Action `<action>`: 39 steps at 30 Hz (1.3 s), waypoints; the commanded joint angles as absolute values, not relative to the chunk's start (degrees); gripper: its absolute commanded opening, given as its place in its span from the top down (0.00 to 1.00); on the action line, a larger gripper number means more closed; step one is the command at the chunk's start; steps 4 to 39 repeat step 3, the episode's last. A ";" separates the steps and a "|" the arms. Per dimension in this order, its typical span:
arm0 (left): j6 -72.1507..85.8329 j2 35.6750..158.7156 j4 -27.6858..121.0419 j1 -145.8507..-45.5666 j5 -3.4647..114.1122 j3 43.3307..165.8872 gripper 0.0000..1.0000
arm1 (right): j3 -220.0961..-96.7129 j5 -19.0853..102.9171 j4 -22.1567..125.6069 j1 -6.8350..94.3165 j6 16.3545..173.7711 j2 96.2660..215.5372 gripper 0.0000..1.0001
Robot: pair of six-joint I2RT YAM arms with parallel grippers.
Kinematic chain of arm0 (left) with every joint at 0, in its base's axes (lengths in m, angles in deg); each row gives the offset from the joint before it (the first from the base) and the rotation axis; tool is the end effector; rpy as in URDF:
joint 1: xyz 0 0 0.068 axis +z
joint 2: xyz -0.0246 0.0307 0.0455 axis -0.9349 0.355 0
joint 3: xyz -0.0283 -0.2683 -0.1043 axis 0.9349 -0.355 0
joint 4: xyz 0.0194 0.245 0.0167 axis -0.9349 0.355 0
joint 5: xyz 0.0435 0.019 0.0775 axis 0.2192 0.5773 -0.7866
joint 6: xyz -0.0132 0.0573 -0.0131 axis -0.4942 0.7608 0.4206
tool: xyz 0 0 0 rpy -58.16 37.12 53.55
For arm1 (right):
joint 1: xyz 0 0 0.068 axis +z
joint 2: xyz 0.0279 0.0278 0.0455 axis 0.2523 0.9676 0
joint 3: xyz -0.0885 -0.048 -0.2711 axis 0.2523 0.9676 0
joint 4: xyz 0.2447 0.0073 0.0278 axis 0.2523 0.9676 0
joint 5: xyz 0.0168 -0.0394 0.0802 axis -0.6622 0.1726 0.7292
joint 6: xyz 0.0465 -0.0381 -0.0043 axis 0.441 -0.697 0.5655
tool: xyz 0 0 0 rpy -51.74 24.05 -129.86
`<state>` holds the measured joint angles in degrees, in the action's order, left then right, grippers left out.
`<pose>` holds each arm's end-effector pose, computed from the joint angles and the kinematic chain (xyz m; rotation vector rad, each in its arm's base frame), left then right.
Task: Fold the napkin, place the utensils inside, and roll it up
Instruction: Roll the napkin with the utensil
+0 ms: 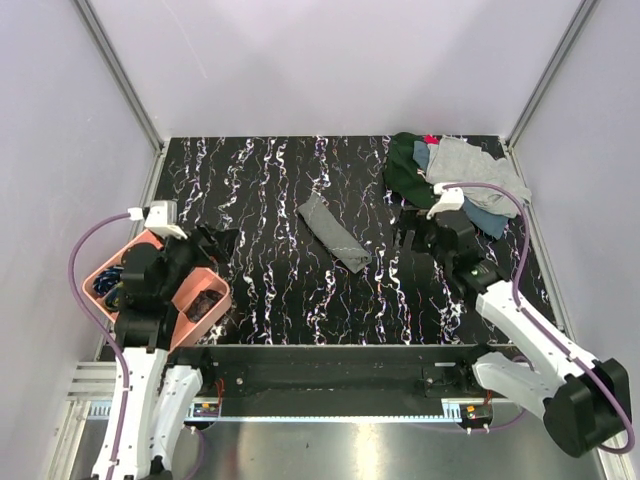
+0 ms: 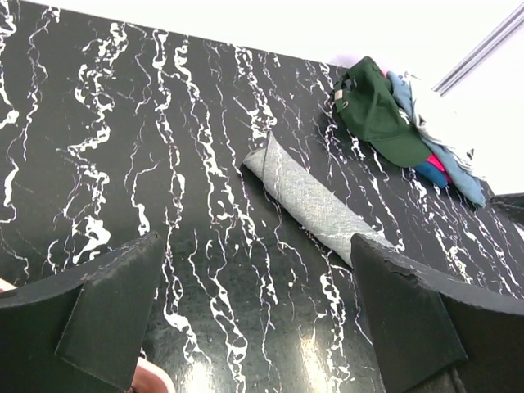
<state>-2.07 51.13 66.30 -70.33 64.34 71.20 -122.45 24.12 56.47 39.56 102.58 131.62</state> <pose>0.1061 -0.0153 0.3314 -0.0657 1.7339 -0.5366 0.1951 0.0821 0.2935 -0.0654 1.9654 0.2770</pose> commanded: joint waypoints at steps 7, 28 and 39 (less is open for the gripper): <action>-2.06 50.44 65.57 -70.18 60.60 71.29 0.01 | -121.53 21.35 52.27 39.66 103.80 131.42 0.00; -2.06 50.44 65.57 -70.18 60.60 71.29 0.01 | -121.53 21.35 52.27 39.66 103.80 131.42 0.00; -2.06 50.44 65.57 -70.18 60.60 71.29 0.01 | -121.53 21.35 52.27 39.66 103.80 131.42 0.00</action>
